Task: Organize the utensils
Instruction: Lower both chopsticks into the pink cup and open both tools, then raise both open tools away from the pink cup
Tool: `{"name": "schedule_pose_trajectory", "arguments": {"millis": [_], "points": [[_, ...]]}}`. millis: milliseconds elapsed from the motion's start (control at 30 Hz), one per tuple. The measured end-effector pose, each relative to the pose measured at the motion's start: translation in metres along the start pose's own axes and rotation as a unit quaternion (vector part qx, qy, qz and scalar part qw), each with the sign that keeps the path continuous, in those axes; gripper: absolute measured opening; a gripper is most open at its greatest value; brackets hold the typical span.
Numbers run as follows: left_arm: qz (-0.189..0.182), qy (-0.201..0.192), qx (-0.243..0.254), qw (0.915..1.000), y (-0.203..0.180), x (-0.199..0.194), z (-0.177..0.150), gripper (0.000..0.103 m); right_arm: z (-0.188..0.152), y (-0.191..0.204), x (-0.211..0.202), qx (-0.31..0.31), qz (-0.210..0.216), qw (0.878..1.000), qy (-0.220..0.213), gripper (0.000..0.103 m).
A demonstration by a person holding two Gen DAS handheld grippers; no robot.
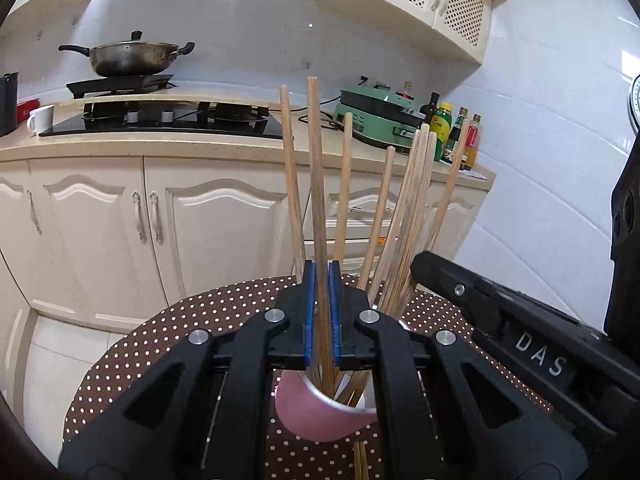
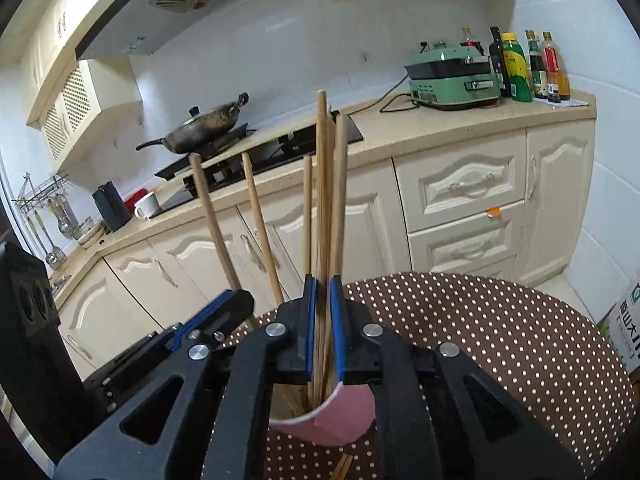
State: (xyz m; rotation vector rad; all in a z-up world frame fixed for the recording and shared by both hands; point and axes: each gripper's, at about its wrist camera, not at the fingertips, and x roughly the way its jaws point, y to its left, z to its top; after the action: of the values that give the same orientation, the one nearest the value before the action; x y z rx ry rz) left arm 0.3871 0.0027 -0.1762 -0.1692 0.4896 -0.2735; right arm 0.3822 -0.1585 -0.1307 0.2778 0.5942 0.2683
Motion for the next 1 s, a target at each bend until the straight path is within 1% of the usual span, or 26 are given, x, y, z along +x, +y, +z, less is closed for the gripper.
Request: {"name": "schedule_pose_trajectory", "arguments": {"millis": [67, 100, 133, 167, 200, 233, 267, 300, 333, 367, 500, 733, 1000], "points": [[0.005, 0.004, 0.005, 1.0000, -0.002, -0.002, -0.002, 0.008, -0.002, -0.001, 0.000, 0.005, 0.000, 1.000, 0.010, 0.009], [0.009, 0.010, 0.008, 0.9999, -0.003, -0.003, -0.003, 0.008, -0.002, -0.001, -0.001, 0.007, -0.002, 1.000, 0.015, 0.012], [0.012, 0.017, 0.008, 0.9997, -0.003, -0.004, -0.004, 0.009, -0.003, -0.002, -0.003, 0.012, -0.004, 1.000, 0.019, 0.018], [0.016, 0.024, 0.009, 0.9996, -0.004, -0.004, -0.005, 0.012, -0.004, -0.003, -0.005, 0.014, -0.004, 1.000, 0.021, 0.022], [0.021, 0.035, 0.010, 0.9991, -0.005, -0.004, -0.006, 0.015, -0.005, -0.002, -0.008, 0.015, -0.007, 1.000, 0.023, 0.028], [0.024, 0.040, 0.011, 0.9988, -0.005, -0.005, -0.008, 0.025, -0.005, -0.002, -0.011, 0.014, -0.011, 1.000, 0.023, 0.034], [0.026, 0.042, 0.011, 0.9987, -0.005, -0.007, -0.009, 0.035, -0.005, -0.002, -0.013, 0.013, -0.016, 0.999, 0.025, 0.038], [0.028, 0.043, 0.011, 0.9986, -0.005, -0.011, -0.009, 0.041, -0.005, -0.002, -0.018, 0.012, -0.025, 0.999, 0.027, 0.047], [0.031, 0.042, 0.009, 0.9986, -0.005, -0.015, -0.010, 0.044, -0.005, -0.002, -0.020, 0.012, -0.031, 0.999, 0.027, 0.054], [0.031, 0.043, 0.006, 0.9986, -0.004, -0.018, -0.010, 0.044, -0.006, -0.002, -0.025, 0.012, -0.038, 0.999, 0.027, 0.056], [0.042, 0.053, 0.011, 0.9977, -0.007, -0.032, -0.011, 0.044, -0.007, -0.002, -0.040, 0.013, -0.046, 0.998, 0.033, 0.061], [0.051, 0.057, 0.017, 0.9969, -0.018, -0.063, -0.004, 0.044, -0.008, 0.009, -0.073, 0.012, -0.053, 0.997, 0.046, 0.064], [0.057, 0.061, 0.015, 0.9964, -0.035, -0.104, 0.006, 0.044, 0.002, 0.022, -0.115, 0.002, -0.058, 0.997, 0.049, 0.065]]}}
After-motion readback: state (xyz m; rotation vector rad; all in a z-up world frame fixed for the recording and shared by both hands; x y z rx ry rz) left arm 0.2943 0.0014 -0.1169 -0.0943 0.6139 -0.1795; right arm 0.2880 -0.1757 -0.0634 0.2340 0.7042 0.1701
